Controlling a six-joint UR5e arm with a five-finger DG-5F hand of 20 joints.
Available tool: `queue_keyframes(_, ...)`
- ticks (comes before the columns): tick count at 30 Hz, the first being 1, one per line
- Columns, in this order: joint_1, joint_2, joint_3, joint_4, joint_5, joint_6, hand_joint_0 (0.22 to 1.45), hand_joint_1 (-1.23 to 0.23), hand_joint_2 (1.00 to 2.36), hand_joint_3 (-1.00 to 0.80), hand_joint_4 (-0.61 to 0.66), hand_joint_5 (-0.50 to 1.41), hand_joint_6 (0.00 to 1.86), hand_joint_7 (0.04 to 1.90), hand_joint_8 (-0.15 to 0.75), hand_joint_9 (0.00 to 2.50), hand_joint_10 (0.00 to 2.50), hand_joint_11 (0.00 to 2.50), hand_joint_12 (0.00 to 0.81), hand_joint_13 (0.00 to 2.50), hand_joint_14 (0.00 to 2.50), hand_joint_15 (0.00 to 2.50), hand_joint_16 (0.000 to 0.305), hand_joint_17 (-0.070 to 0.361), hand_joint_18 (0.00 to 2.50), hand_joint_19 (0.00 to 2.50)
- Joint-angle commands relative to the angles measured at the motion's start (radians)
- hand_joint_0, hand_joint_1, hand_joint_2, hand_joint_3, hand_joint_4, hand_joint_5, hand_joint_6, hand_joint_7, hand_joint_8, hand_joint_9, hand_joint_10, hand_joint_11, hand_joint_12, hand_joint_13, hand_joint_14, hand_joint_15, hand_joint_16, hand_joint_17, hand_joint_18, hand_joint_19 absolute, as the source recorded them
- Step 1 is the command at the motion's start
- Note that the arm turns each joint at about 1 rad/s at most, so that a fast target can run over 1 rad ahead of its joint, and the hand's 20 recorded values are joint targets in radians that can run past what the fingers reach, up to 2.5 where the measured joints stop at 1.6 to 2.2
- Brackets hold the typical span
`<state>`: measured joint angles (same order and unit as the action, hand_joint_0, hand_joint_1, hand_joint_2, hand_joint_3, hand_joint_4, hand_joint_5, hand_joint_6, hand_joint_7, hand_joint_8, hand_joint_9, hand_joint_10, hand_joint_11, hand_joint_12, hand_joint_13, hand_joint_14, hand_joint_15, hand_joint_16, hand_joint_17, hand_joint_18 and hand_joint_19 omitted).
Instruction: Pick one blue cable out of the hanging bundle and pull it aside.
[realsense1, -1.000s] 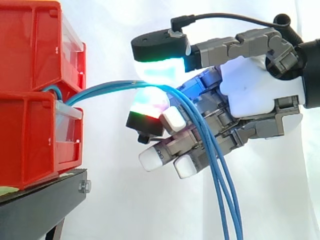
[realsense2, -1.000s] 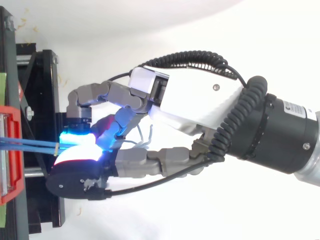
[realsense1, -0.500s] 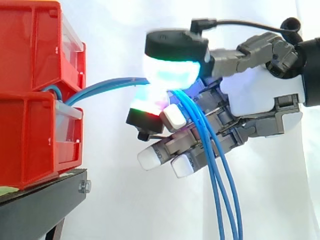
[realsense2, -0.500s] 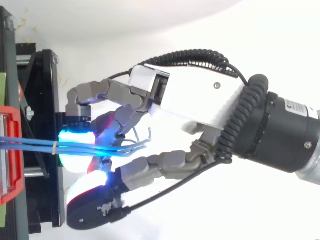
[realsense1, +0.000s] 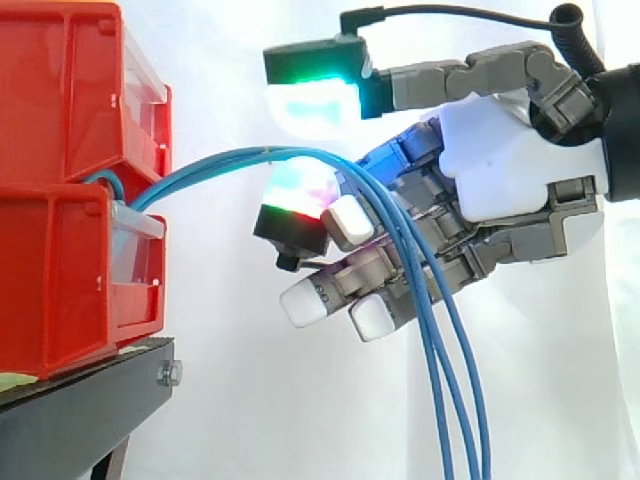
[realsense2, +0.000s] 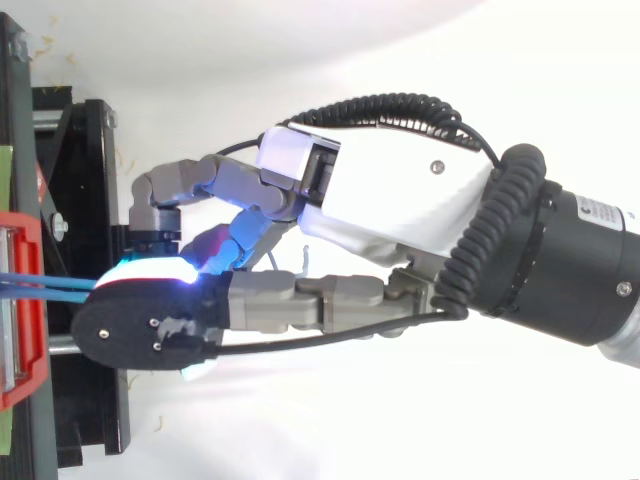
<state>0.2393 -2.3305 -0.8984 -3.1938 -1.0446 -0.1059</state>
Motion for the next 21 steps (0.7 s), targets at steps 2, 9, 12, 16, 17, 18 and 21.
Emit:
queue_keyframes(2, 0.0, 0.0, 0.001, -0.001, 0.0, -0.002, 0.54, -0.59, 1.02, 0.03, 0.3, -0.12, 0.88, 1.48, 0.403, 1.08, 0.01, 0.53, 0.489, 0.82, 0.01, 0.39, 0.07, 0.157, 0.8, 0.55)
queue_keyframes(9, 0.0, 0.0, 0.003, -0.001, 0.0, -0.003, 0.59, -0.78, 1.02, 0.11, 0.33, -0.14, 0.89, 1.61, 0.382, 1.04, 0.01, 0.57, 0.462, 0.8, 0.01, 0.39, 0.065, 0.145, 0.81, 0.53)
queue_keyframes(12, 0.0, -0.001, 0.003, -0.001, 0.0, -0.003, 0.63, -0.82, 1.03, 0.09, 0.32, -0.15, 0.89, 1.69, 0.359, 1.01, 0.02, 0.57, 0.431, 0.78, 0.01, 0.39, 0.059, 0.132, 0.78, 0.55)
queue_keyframes(16, 0.0, 0.0, 0.003, -0.001, 0.0, -0.003, 0.73, -0.89, 1.03, -0.07, 0.36, -0.14, 0.89, 1.77, 0.347, 0.99, 0.02, 0.58, 0.411, 0.78, 0.02, 0.38, 0.055, 0.124, 0.77, 0.51)
queue_keyframes(17, 0.0, -0.001, 0.003, -0.001, 0.0, -0.003, 0.76, -0.9, 1.03, -0.12, 0.36, -0.14, 0.9, 1.74, 0.346, 1.0, 0.02, 0.58, 0.411, 0.79, 0.01, 0.38, 0.055, 0.123, 0.76, 0.53)
queue_keyframes(18, 0.0, 0.0, 0.003, -0.001, 0.0, -0.003, 0.77, -0.9, 1.03, -0.14, 0.35, -0.14, 0.9, 1.74, 0.342, 1.0, 0.02, 0.58, 0.41, 0.79, 0.01, 0.38, 0.054, 0.123, 0.76, 0.52)
queue_keyframes(21, 0.0, 0.0, 0.003, -0.001, 0.0, -0.003, 0.82, -0.91, 1.02, -0.25, 0.32, -0.13, 0.91, 1.74, 0.336, 1.01, 0.02, 0.57, 0.407, 0.8, 0.02, 0.39, 0.054, 0.121, 0.76, 0.54)
